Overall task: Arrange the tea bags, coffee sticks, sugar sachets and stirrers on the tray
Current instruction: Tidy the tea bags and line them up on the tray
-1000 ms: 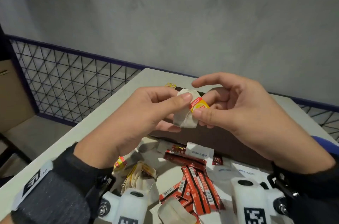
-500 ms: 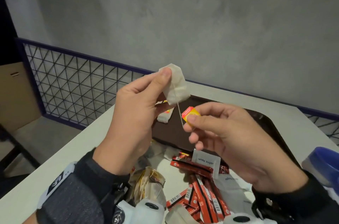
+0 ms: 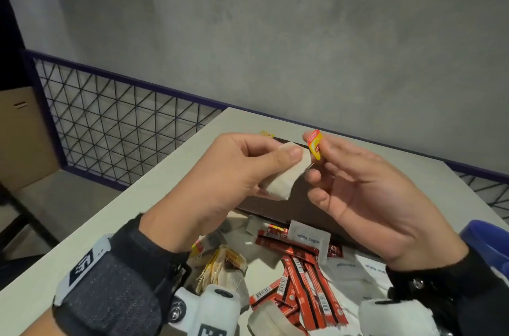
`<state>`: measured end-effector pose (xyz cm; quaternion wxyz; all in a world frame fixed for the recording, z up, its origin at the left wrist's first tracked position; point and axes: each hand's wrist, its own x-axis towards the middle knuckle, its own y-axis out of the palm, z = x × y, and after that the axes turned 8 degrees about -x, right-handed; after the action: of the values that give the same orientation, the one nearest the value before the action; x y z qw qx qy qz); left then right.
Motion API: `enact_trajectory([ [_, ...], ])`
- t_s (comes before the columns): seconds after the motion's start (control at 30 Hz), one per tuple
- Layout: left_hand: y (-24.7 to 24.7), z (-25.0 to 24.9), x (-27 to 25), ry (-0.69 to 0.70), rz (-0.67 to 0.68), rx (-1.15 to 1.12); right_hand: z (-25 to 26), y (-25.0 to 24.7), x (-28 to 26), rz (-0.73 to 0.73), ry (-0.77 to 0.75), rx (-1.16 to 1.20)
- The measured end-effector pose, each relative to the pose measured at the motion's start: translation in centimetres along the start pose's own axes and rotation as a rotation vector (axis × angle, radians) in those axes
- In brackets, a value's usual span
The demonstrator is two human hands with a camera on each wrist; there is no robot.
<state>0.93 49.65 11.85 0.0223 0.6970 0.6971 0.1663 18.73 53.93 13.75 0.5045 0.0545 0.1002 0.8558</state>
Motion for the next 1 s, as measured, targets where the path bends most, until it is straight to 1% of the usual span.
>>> enact_trajectory([
  [0.1,0.19,-0.11,-0.28,-0.016,0.047,0.026,0.03,-0.17,-0.19,-0.008,-0.129,-0.125],
  [0.2,0.16,-0.28,-0.33,-0.036,0.054,0.016,0.19,-0.41,-0.22,-0.043,-0.224,-0.267],
  [0.27,0.12,-0.33,-0.29,-0.049,0.058,0.015,0.47,-0.63,-0.35,-0.051,-0.260,-0.342],
  [0.37,0.12,-0.33,-0.24,-0.068,0.078,0.020,0.86,-0.89,-0.61,-0.022,-0.283,-0.416],
  [0.5,0.09,-0.23,-0.15,-0.045,0.114,0.055,1.00,-0.93,-0.85,-0.002,-0.318,-0.509],
  [0.6,-0.06,0.15,-0.05,-0.001,0.092,0.145,0.91,-0.82,-0.82,-0.017,-0.334,-0.531],
  [0.67,0.01,0.35,-0.03,0.054,0.077,0.193,0.73,-0.75,-0.69,-0.034,-0.334,-0.544],
  [0.8,-0.10,0.53,0.04,0.164,0.037,0.206,0.37,-0.69,-0.47,-0.032,-0.269,-0.531],
  [0.9,-0.27,0.54,0.05,0.191,0.038,0.207,0.44,-0.54,-0.52,0.011,-0.186,-0.468],
  [0.93,-0.30,0.56,0.05,0.197,0.042,0.213,0.51,-0.44,-0.56,0.020,-0.174,-0.440],
  [1.0,-0.23,0.52,0.06,0.203,0.042,0.194,0.61,-0.32,-0.61,0.010,-0.201,-0.415],
])
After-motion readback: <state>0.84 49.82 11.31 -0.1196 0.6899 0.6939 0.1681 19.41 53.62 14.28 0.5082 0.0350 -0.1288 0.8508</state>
